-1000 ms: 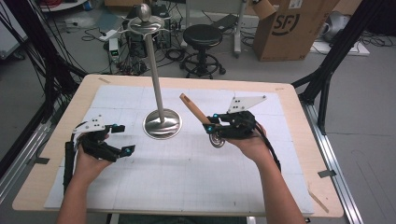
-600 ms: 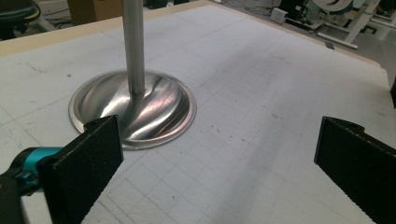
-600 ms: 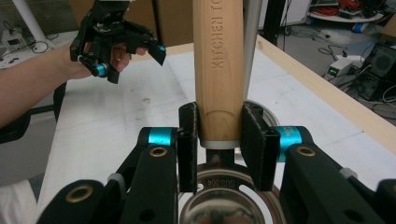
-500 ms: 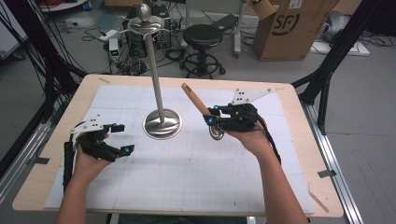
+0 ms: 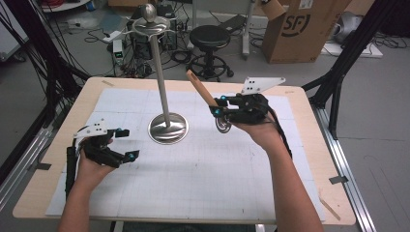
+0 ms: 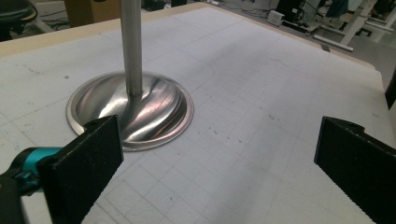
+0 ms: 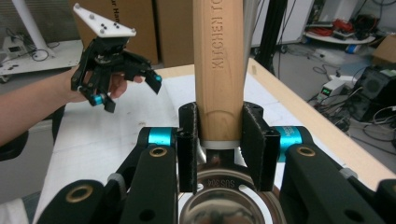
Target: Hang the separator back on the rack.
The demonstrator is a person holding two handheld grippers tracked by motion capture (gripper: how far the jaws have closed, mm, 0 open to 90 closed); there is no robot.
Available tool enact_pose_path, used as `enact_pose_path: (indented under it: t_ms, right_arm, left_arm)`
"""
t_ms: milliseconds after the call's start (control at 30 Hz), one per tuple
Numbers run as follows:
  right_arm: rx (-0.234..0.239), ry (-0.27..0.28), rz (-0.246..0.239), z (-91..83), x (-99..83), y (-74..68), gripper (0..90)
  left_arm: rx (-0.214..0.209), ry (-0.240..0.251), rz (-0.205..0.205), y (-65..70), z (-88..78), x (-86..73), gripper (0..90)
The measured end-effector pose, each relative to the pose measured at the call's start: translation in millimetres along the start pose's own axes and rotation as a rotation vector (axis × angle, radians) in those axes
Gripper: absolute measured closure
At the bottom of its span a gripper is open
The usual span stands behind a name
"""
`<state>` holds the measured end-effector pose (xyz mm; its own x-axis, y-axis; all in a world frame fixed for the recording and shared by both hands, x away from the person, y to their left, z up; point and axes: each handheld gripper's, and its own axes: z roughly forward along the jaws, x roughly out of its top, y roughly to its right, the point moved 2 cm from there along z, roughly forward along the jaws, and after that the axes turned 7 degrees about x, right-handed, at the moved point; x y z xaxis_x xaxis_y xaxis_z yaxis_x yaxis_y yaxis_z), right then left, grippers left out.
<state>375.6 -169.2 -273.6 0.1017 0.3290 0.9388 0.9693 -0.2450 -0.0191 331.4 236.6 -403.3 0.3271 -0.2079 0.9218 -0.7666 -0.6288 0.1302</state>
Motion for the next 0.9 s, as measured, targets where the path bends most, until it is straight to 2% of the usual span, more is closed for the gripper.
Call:
enact_pose_path:
  t_ms: [133,267,400,600,900]
  right_arm:
    - [0.005,0.019,0.011,0.1,1.9,6.1,69.1]
    - [0.008,0.008,0.021,2.4,4.9,13.4,69.0]
    - [0.057,0.005,0.020,5.8,11.2,17.3,69.0]
    - [0.032,0.000,0.025,6.8,30.0,26.1,69.1]
    - [0.016,0.007,0.000,8.6,58.7,34.4,69.1]
  left_arm:
    - [0.000,0.002,-0.003,-0.7,-1.2,0.2,1.7]
    - [0.001,-0.006,-0.001,-0.1,0.4,-0.4,1.8]
    - [0.008,-0.018,-0.009,-0.9,1.9,-1.4,1.7]
    - [0.006,-0.013,-0.005,-0.9,1.0,-0.8,1.8]
    - [0.003,-0.004,-0.001,0.0,1.3,-0.2,1.8]
